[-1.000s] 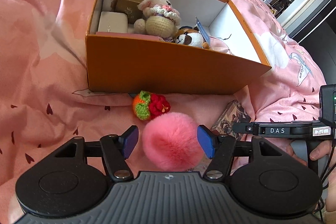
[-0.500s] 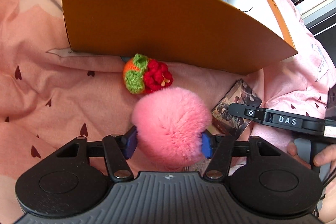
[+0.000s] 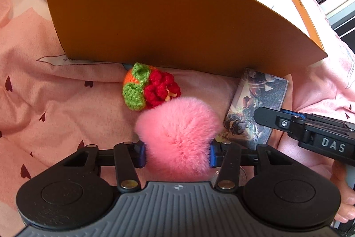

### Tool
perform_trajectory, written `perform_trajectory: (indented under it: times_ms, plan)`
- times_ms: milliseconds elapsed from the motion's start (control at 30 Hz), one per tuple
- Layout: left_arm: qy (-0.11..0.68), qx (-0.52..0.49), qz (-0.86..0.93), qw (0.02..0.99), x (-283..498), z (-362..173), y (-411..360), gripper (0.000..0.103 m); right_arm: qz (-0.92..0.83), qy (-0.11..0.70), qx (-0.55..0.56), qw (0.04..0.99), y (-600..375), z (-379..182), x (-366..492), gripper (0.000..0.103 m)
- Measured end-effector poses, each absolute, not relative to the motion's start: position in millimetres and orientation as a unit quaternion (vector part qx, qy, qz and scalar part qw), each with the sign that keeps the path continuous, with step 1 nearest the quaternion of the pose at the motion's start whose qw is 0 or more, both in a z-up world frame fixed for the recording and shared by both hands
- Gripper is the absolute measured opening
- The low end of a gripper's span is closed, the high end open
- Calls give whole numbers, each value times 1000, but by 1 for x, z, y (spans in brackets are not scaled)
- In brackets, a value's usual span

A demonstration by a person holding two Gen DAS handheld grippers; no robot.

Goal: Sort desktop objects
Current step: 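Grasp the pink pom-pom with the left tool while the right tool grasps the photo card box, then carry the pom-pom and photo card box with both tools over the orange box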

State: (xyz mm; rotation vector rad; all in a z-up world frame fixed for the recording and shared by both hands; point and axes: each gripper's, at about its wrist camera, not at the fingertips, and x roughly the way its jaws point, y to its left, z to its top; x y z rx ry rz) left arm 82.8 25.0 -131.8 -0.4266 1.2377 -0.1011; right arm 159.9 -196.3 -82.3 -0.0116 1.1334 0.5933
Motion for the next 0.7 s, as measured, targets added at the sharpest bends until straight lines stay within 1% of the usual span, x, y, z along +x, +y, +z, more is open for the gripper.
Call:
perform_trajectory:
  times_ms: [167, 400, 567, 700]
  plan:
    - [566, -178, -52, 803, 74, -127, 22, 48, 287, 524, -11, 802, -195, -73, 157, 27]
    - [551, -157, -72, 817, 51, -103, 25, 47, 307, 498, -33, 810, -198, -47, 149, 25]
    - [528, -158, -85, 830, 36, -74, 34, 47, 327, 486, -24, 810, -201, -25, 145, 25]
    - [504, -158, -86, 845, 48, -45, 41, 47, 353, 472, -8, 808, -200, -3, 143, 25]
